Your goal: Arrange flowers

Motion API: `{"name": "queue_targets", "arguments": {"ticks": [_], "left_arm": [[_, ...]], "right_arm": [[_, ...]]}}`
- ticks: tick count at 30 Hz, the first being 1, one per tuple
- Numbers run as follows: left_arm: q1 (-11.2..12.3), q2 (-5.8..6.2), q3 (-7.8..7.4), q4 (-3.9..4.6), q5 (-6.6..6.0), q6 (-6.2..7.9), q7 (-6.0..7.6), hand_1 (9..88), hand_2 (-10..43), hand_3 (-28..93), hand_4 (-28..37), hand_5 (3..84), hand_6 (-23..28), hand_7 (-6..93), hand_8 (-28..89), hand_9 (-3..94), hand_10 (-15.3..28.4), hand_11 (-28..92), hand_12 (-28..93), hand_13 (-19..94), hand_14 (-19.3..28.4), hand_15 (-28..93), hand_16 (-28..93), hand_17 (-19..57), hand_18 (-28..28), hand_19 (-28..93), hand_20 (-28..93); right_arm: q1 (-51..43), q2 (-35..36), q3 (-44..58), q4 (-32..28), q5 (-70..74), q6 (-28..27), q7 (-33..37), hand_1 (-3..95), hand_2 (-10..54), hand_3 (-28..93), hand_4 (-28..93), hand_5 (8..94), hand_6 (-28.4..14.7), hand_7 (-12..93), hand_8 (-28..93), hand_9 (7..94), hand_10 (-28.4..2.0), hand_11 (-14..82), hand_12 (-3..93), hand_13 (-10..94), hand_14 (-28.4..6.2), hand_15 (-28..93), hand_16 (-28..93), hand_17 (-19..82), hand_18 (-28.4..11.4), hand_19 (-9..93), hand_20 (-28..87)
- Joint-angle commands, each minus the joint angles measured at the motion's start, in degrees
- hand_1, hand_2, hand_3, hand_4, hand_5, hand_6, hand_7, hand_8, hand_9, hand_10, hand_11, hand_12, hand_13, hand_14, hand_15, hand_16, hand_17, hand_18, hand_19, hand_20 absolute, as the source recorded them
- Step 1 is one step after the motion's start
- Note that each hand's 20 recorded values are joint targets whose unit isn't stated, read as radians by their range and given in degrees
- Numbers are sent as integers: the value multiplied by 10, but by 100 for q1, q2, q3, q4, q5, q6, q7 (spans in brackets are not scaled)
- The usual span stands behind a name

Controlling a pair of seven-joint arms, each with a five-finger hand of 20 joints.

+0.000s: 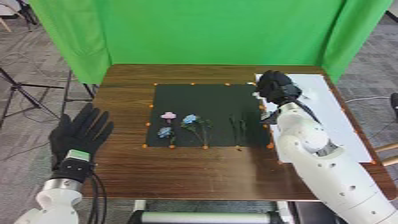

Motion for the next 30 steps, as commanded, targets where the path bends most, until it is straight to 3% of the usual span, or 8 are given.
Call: {"name": "queue_targets", "arguments": {"ticks": [1, 13, 17, 19, 20, 21, 24, 30], "left_arm": [[-17, 16, 59, 8, -60, -51, 5, 274, 147, 734, -283, 400, 70, 142, -94, 349, 124, 201, 112, 253, 135, 355, -73, -50, 135, 342, 102], [-482, 58, 403, 116, -138, 43, -60, 273, 147, 732, -283, 401, 71, 144, -94, 350, 126, 201, 112, 253, 136, 359, -73, -51, 135, 342, 103], [-390, 57, 328, 87, -140, 62, -66, 273, 147, 732, -283, 403, 71, 144, -95, 350, 127, 203, 112, 253, 136, 360, -73, -51, 135, 343, 103], [-328, 77, 299, 12, -227, 206, -5, 274, 147, 731, -283, 404, 72, 146, -95, 351, 127, 204, 112, 254, 137, 360, -74, -51, 135, 344, 103], [-336, 107, 322, -18, -405, 249, 95, 274, 148, 731, -283, 404, 72, 146, -95, 352, 127, 205, 112, 254, 137, 361, -74, -50, 135, 344, 103], [-332, 108, 314, -5, -488, 160, 108, 274, 148, 732, -283, 406, 72, 147, -95, 354, 128, 206, 112, 256, 137, 362, -74, -50, 135, 345, 103], [-376, 98, 356, 10, -371, 196, 114, 274, 149, 734, -283, 409, 72, 149, -96, 358, 129, 211, 113, 259, 137, 370, -73, -51, 136, 348, 104], [-390, 94, 354, 33, -375, 151, 93, 272, 150, 736, -283, 410, 73, 151, -97, 358, 129, 214, 114, 259, 138, 376, -77, -51, 136, 350, 104]], "right_arm": [[464, -722, -687, 76, -309, -633, -424, 672, -95, 734, -283, 709, -8, 330, -2, 807, -100, 115, 447, 751, -42, 367, 507, 410, -134, 907, 132], [369, -1176, -963, 249, -481, -772, -255, 649, -95, 730, -283, 700, -14, 333, -15, 796, -109, 115, 446, 738, -37, 375, 497, 419, -129, 847, 188], [236, -1197, -932, 225, -668, -911, -366, 644, -95, 731, -283, 688, -18, 326, -22, 785, -112, 107, 434, 726, -34, 373, 494, 411, -121, 847, 189], [211, -1215, -918, 246, -630, -955, -431, 644, -95, 730, -283, 682, -18, 327, -23, 781, -113, 107, 432, 718, -38, 374, 491, 403, -118, 852, 182], [245, -1215, -931, 290, -596, -984, -511, 643, -95, 729, -283, 681, -19, 327, -25, 778, -114, 106, 429, 715, -39, 373, 489, 401, -116, 852, 177], [258, -1228, -926, 315, -630, -1076, -549, 642, -95, 726, -283, 681, -19, 327, -26, 777, -115, 106, 428, 713, -41, 369, 483, 401, -115, 847, 172], [238, -1272, -927, 336, -684, -1074, -524, 639, -95, 725, -283, 679, -22, 323, -29, 773, -116, 100, 420, 708, -43, 353, 468, 398, -110, 840, 160], [208, -1225, -940, 222, -714, -854, -479, 616, -95, 730, -283, 663, -22, 323, -47, 752, -112, 82, 369, 691, -42, 350, 449, 398, -114, 797, 186]]}}
